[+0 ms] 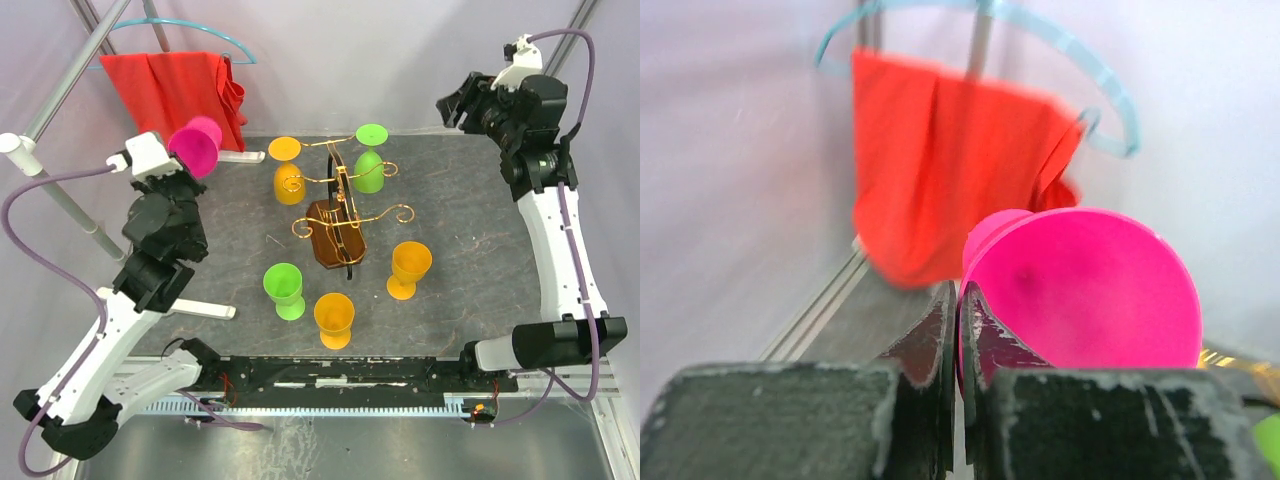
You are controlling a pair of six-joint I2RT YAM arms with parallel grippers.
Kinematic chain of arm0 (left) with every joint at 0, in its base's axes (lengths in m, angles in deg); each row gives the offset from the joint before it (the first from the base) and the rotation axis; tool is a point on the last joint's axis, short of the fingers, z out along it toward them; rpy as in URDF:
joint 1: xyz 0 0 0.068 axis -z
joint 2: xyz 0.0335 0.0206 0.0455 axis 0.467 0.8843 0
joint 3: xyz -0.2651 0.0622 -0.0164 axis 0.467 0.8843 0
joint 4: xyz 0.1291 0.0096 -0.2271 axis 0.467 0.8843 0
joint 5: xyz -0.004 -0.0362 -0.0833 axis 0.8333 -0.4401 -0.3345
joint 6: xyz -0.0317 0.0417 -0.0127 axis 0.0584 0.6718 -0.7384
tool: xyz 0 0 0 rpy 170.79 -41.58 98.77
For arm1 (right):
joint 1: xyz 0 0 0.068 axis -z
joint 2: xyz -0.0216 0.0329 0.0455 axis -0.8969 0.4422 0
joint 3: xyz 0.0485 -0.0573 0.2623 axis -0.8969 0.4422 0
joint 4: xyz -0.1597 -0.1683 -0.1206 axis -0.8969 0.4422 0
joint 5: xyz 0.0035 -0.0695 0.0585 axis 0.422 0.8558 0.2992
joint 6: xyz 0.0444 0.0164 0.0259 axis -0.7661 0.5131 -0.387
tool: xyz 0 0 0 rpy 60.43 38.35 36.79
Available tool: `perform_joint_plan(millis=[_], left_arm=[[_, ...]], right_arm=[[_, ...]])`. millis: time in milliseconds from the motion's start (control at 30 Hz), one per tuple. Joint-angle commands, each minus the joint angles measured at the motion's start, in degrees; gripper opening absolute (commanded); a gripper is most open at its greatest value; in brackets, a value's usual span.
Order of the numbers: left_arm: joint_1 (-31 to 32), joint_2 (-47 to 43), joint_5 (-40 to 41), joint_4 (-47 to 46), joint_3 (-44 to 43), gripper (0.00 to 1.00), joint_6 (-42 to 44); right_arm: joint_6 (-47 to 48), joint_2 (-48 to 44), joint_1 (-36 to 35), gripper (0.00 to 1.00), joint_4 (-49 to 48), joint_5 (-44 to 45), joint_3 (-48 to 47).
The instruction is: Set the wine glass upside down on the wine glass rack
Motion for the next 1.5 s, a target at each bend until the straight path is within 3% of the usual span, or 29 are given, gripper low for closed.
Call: perform_joint_plan(millis=[0, 233, 500, 633, 833, 1467], left_arm=[[0.12, 4.19, -15.04, -29.86, -0.27, 0.03, 16.62], [0.25, 19.73, -34.87, -49.14, -4.34, 0.03, 23.30], [0.49, 30.11, -42.12, -66.01, -3.70, 0.03, 22.40], [1.74, 33.18, -42.52, -71.40, -3.78, 0.03, 23.72], [3.46, 36.57, -43.77, -76.85, -4.14, 0.03, 30.02], [5.23, 35.59, -46.22, -77.84, -1.47, 0.03, 28.74]], right_arm=[[-13.32, 3.48, -1.02, 0.68, -7.69, -12.70, -5.30], [-37.13, 7.65, -5.10, 0.68, -26.11, -24.42, -6.54], [-59.46, 10.80, -7.47, 0.68, -45.21, -28.99, -5.47], [-67.81, 13.34, -8.97, 0.68, -49.16, -28.06, -6.26], [-70.57, 18.09, -11.49, 0.68, -46.48, -27.51, -9.27], [-70.82, 29.35, -13.18, 0.67, -49.84, -24.37, -17.78]])
